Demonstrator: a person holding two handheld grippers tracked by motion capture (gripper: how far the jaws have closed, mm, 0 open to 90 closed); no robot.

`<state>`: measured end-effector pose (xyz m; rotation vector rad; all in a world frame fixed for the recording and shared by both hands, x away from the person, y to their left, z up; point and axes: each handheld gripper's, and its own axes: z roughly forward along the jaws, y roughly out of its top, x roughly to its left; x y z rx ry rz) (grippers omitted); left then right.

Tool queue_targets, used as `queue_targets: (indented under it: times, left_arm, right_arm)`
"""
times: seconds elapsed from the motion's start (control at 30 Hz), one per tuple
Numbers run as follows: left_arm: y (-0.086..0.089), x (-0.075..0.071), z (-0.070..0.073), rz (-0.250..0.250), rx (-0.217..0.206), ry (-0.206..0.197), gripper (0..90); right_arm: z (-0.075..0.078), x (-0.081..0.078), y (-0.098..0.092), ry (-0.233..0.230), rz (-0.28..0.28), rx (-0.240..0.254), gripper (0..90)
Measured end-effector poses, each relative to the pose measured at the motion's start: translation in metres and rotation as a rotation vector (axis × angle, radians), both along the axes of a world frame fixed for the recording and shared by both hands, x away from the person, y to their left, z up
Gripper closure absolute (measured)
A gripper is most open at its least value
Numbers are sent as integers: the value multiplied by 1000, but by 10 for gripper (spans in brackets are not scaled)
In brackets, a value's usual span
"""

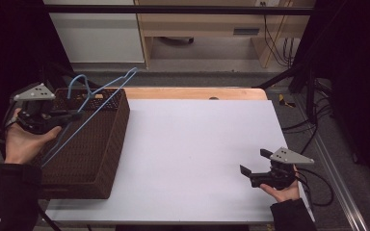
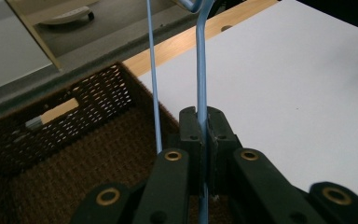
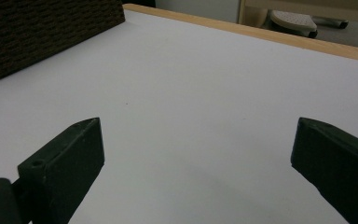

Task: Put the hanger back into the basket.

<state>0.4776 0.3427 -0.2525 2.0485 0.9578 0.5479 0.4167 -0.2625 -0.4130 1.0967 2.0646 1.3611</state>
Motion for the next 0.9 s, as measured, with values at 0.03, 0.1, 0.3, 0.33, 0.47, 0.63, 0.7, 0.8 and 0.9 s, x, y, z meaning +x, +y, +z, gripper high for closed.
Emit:
queue_targets:
  times: [0.03, 0.1, 0.3, 0.33, 0.47, 0.63, 0.7, 0.8, 0.9]
  left_arm:
    - [4, 1, -2, 7, -2, 4, 872]
    - [12, 2, -7, 24, 4, 1, 872]
    - [34, 2, -19, 57, -5, 23, 872]
    - [37, 2, -20, 59, 0, 29, 872]
    - [48, 0, -29, 73, 2, 42, 872]
    - [57, -2, -40, 66, 7, 55, 872]
    - [60, -3, -44, 63, 10, 62, 872]
    - [63, -3, -50, 59, 20, 74, 872]
    - [65, -3, -58, 45, 10, 79, 872]
  right_arm:
    - [0, 0, 0, 0, 1, -1, 31]
    - [0, 0, 0, 0, 0, -1, 31]
    - [-1, 0, 0, 2, 1, -6, 32]
    - [-1, 1, 1, 1, 1, -9, 32]
    - [-1, 0, 1, 2, 1, -7, 32]
    - [-1, 1, 1, 2, 1, -9, 32]
    - [-2, 1, 1, 5, 1, -10, 32]
    - [-2, 1, 2, 4, 1, -10, 32]
    - [-2, 1, 2, 4, 1, -14, 32]
